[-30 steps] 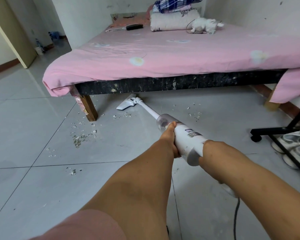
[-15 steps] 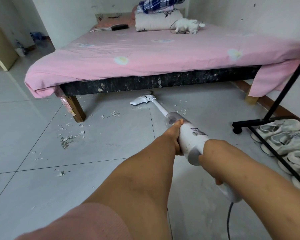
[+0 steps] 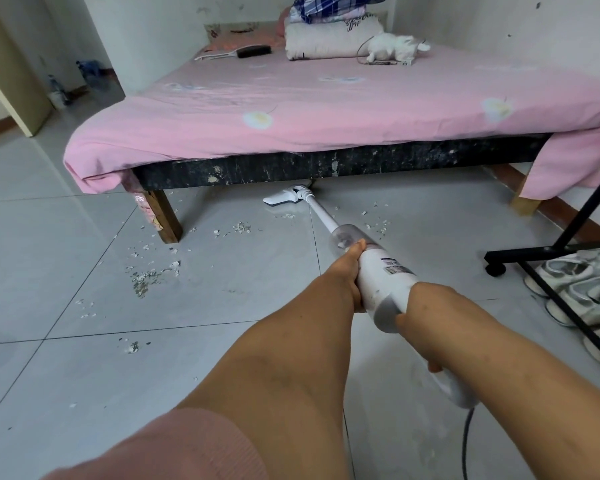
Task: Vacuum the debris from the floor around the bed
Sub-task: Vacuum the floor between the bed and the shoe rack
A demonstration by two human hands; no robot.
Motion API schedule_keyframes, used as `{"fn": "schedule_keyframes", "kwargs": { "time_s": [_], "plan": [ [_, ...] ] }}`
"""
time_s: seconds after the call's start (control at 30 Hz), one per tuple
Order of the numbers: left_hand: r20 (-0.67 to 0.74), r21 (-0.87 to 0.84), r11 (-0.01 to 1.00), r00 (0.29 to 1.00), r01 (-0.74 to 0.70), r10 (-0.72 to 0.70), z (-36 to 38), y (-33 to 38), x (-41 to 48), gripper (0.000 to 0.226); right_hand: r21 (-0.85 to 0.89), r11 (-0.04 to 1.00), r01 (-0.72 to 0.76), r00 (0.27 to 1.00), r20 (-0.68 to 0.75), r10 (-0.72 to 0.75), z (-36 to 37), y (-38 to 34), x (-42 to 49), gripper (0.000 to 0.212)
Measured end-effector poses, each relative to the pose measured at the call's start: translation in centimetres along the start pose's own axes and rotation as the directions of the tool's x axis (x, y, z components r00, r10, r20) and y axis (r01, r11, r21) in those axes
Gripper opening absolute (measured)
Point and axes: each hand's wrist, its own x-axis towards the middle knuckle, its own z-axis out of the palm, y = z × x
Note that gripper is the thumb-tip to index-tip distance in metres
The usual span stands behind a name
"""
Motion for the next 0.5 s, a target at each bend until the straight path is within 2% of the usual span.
{"fn": "schedule_keyframes", "kwargs": {
  "time_s": [0.17, 0.27, 0.37, 0.5],
  "plan": [
    [-0.006, -0.056, 0.998, 1.000, -0.018, 0.018, -0.8, 0.8, 0.2, 0.060, -0.071, 0.996, 0.048, 0.999, -0.016, -0.049, -0.4, -1.3, 0.3, 0.025],
    [-0.009, -0.109, 0.994, 1.000, -0.026, 0.025, -1.7, 1.3, 0.2, 0.060, -0.061, 0.994, 0.092, 0.994, -0.050, -0.095, -0.3, -2.2, 0.1, 0.019],
    [-0.024, -0.156, 0.987, 0.999, -0.038, 0.034, -2.7, 1.7, 0.3, 0.057, -0.083, 0.986, 0.147, 0.982, -0.103, -0.155, -0.1, -3.3, 0.3, 0.030],
    [-0.049, -0.203, 0.978, 0.998, -0.050, 0.040, -4.1, 2.6, 0.4, 0.055, -0.090, 0.984, 0.155, 0.985, -0.059, -0.161, -0.2, -4.7, 0.4, 0.017]
  ]
}}
